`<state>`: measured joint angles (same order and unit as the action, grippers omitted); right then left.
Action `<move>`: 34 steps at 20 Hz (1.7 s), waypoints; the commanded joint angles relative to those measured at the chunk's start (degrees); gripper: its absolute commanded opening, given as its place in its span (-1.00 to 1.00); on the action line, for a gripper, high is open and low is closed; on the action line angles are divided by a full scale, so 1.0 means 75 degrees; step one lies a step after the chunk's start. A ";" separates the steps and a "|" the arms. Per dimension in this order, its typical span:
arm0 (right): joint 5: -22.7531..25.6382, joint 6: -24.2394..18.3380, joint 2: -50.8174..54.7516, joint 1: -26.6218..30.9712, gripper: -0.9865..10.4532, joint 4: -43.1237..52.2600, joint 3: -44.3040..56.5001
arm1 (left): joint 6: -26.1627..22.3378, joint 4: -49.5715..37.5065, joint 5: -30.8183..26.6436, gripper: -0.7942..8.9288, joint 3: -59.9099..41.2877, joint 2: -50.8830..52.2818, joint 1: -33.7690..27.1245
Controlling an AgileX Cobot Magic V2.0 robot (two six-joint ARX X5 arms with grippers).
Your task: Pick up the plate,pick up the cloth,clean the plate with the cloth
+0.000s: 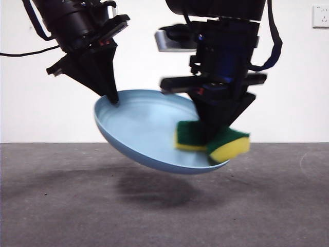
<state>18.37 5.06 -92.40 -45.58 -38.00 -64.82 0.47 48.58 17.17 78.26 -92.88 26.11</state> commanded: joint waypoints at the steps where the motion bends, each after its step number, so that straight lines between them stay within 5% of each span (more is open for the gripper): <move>1: 0.0653 -0.0003 -0.0061 0.0064 -0.85 0.0565 0.0061 | -0.0166 0.0201 0.0326 -0.85 -0.0026 0.0003 0.0038; 6: -0.0070 0.0012 -0.0061 0.0082 -0.85 0.2052 0.0061 | -0.0239 0.0280 0.0341 -0.85 -0.0026 0.0003 0.0076; 10: -0.2754 0.0122 -0.0061 0.0067 -0.85 0.3013 0.0061 | -0.0286 0.0213 0.0286 -0.85 -0.0026 0.0003 0.0114; 12: -0.2984 0.0125 -0.0035 0.0061 -0.85 0.2943 0.0061 | -0.0294 0.0085 -0.0376 -0.85 -0.0026 0.0003 0.0114; 16: -0.2739 0.0146 0.0513 0.0076 -0.85 0.2358 0.0061 | -0.0297 -0.0052 -0.2247 -0.85 -0.0029 0.0000 -0.0064; 22: -0.1638 0.0143 0.2139 0.0076 -0.85 0.0895 0.0061 | -0.0294 -0.0469 -0.2285 -0.85 -0.0029 0.0000 -0.1005; 26: -0.1574 0.0146 0.3369 0.0076 -0.85 0.0580 0.0061 | -0.0294 -0.0600 -0.2264 -0.85 -0.0029 -0.0114 -0.1466; 29: -0.1518 0.0146 0.4144 0.0079 -0.85 0.0554 0.0061 | -0.0300 -0.0583 -0.2247 -0.85 -0.0029 -0.0530 -0.1553; 34: -0.0423 0.0143 0.4890 0.0079 -0.85 0.0038 0.0061 | -0.0291 -0.0752 -0.2235 -0.85 -0.0029 -0.1542 -0.1492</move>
<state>14.87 5.61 -55.53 -44.97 -37.85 -64.79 -1.48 43.33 0.40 78.30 -103.85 14.68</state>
